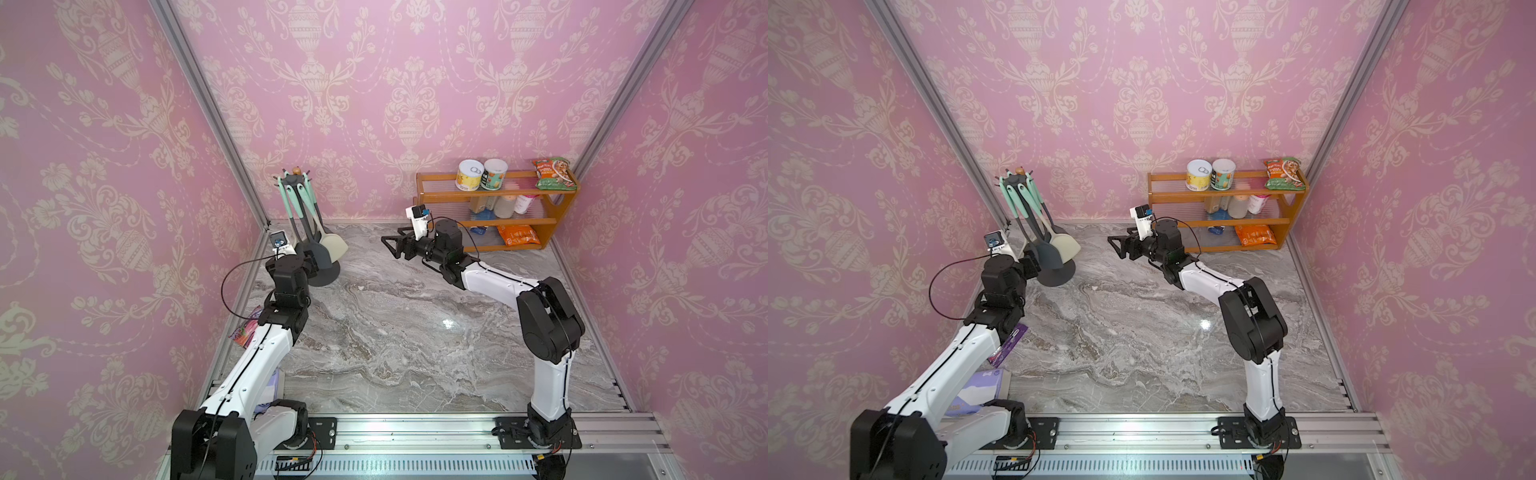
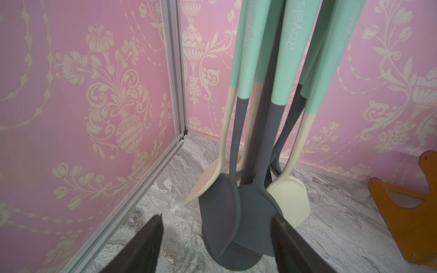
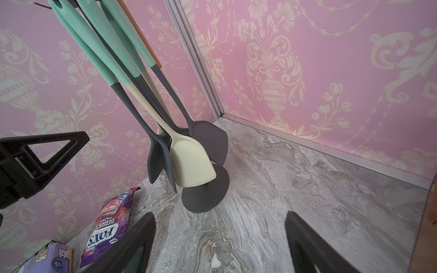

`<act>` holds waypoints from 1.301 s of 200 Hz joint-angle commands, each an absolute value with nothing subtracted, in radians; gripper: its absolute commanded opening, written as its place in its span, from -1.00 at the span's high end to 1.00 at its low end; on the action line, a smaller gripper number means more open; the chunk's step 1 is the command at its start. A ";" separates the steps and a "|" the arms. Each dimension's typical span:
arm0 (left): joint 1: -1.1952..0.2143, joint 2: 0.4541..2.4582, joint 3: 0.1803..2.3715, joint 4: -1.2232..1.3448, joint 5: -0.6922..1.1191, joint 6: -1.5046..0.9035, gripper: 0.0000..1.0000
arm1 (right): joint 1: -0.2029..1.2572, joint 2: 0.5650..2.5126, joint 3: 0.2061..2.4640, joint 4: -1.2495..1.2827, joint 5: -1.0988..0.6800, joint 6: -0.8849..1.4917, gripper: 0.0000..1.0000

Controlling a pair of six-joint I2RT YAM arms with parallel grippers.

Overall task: Take the spatula off the kitchen utensil rack
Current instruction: Move the rack to the center of the board.

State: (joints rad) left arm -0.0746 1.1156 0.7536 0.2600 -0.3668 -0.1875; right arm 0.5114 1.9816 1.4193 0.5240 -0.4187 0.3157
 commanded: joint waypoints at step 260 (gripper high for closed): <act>0.095 1.462 1.086 0.565 0.115 -0.038 0.25 | 0.547 2.234 1.667 0.521 -0.477 0.390 -0.75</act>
State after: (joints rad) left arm 0.0906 1.4418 1.0733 0.5625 0.1078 -0.0643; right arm 0.5560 2.2177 1.6524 0.5163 -0.4759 0.3714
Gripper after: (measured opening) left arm 0.420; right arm 0.875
